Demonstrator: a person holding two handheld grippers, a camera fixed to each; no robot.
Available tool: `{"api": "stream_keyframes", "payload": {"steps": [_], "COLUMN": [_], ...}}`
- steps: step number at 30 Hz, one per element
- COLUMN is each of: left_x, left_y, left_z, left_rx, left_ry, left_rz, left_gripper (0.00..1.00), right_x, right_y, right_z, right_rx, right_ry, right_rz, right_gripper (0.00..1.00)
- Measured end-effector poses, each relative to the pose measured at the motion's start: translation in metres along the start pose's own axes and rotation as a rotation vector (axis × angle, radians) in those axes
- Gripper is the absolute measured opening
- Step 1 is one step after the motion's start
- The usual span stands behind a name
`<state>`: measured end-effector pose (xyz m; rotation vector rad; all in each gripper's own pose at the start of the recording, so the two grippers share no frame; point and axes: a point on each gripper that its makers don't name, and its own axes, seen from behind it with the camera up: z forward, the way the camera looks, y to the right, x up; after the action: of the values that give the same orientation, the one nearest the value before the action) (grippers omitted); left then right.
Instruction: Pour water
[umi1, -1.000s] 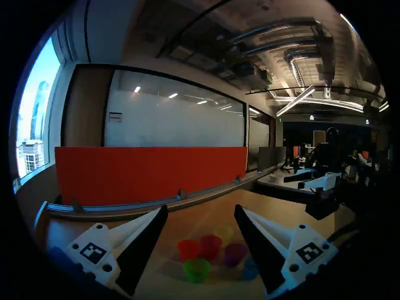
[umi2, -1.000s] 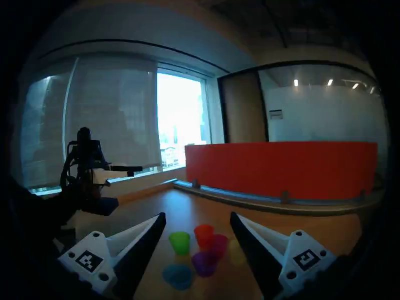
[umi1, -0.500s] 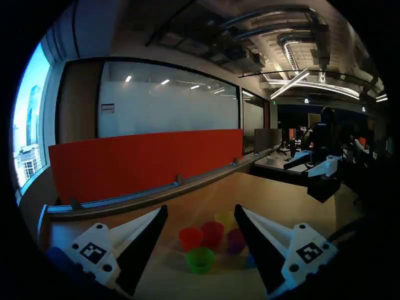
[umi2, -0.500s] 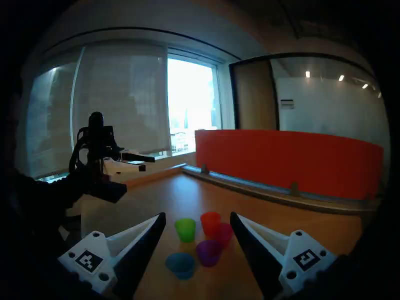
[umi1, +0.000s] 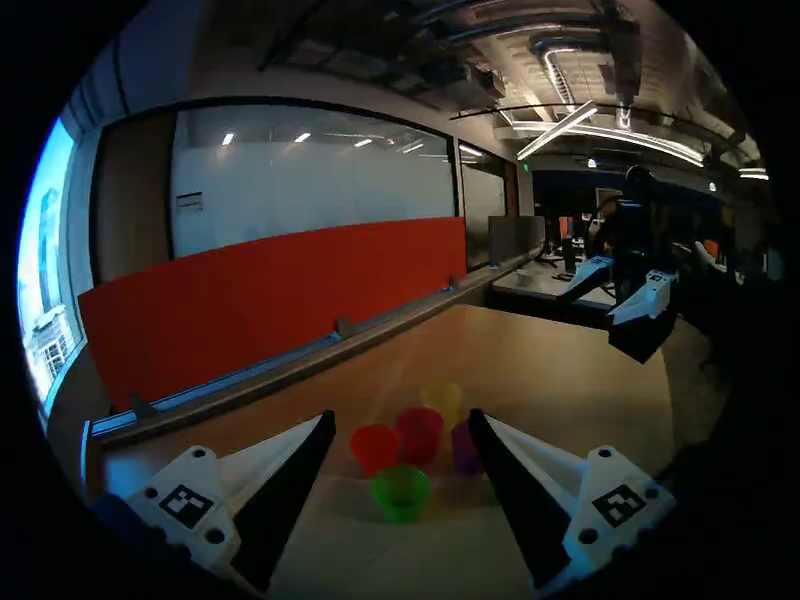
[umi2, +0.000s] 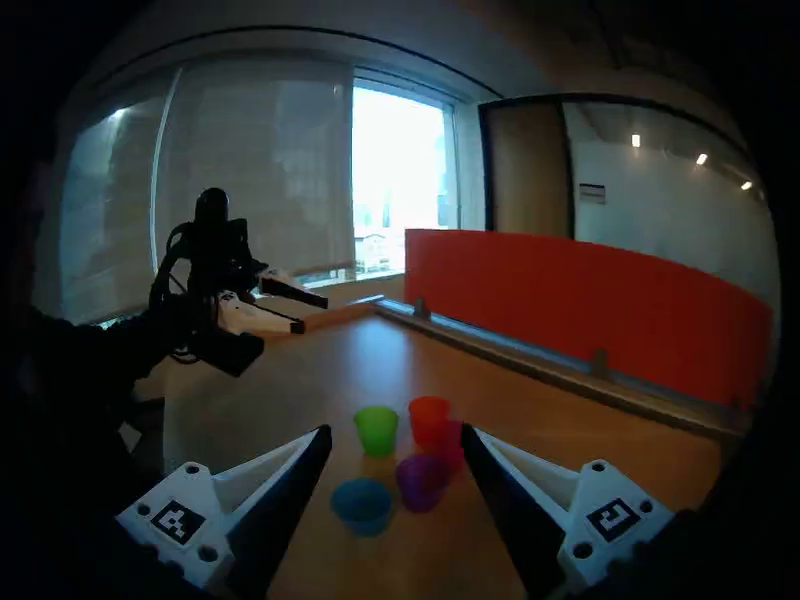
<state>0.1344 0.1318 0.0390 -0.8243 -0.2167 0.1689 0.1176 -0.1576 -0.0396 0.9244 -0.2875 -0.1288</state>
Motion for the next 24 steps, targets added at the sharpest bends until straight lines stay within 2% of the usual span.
{"api": "stream_keyframes", "payload": {"steps": [9,18,24], "left_x": [-0.03,-0.052,-0.071], "left_y": [0.002,0.002,-0.001], "left_z": [0.014,0.03,0.039], "left_rx": [-0.044,-0.074,-0.08], "left_ry": [-0.074,-0.13,-0.169], "left_rz": [0.008,0.038,0.037], "left_gripper": [0.99,1.0,1.0], "right_x": [-0.016,-0.025,-0.028], "right_y": [-0.007,-0.005,-0.004], "right_z": [0.003,0.006,0.012], "right_rx": [0.029,0.037,0.039], "right_ry": [-0.055,-0.075,-0.08], "right_rz": [-0.036,-0.033,-0.029], "right_gripper": [0.99,1.0,1.0]}}
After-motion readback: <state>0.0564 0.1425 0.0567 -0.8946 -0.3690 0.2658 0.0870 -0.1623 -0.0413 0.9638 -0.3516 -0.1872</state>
